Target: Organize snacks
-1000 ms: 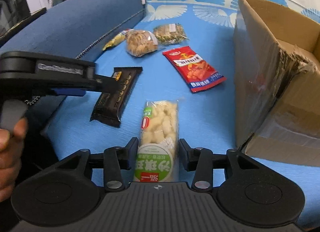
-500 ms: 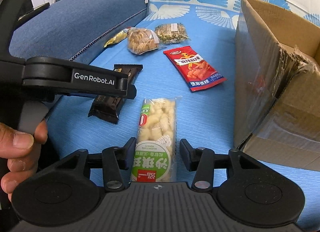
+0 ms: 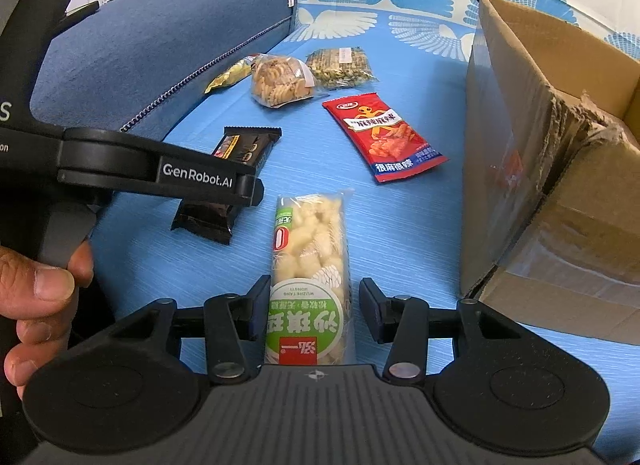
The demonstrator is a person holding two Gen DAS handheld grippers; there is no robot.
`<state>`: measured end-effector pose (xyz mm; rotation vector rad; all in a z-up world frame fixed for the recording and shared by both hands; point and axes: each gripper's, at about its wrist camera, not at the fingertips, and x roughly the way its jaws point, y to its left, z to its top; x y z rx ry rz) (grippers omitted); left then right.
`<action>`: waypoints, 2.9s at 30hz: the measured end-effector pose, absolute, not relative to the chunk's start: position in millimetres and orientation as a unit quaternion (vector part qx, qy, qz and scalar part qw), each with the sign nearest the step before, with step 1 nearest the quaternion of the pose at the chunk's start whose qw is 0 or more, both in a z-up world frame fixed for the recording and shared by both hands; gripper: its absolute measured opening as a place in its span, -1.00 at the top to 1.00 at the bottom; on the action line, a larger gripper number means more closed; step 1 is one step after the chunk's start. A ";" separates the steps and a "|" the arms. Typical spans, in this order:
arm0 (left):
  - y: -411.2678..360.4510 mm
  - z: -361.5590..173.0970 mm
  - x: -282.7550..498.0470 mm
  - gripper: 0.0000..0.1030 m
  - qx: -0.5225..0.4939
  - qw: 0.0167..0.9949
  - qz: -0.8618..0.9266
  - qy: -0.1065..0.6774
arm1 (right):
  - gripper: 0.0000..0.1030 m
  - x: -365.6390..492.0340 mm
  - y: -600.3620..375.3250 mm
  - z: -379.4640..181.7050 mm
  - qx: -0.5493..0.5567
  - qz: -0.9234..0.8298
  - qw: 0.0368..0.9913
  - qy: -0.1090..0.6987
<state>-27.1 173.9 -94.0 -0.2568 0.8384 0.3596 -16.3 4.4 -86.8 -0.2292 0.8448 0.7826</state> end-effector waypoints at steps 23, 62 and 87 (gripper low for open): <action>173.1 -92.8 -28.7 0.03 -0.127 0.891 0.170 0.402 | 0.27 10.9 -23.6 -88.4 -0.094 0.243 0.876 0.407; 165.7 -96.5 -22.6 -0.02 -0.099 0.896 0.166 0.401 | 0.06 -8.0 1.9 -91.6 -0.118 0.338 0.845 0.397; 157.3 -55.8 -60.3 0.17 -0.153 0.948 0.001 0.280 | 0.26 -39.3 -36.6 -29.3 -0.112 0.340 0.891 0.278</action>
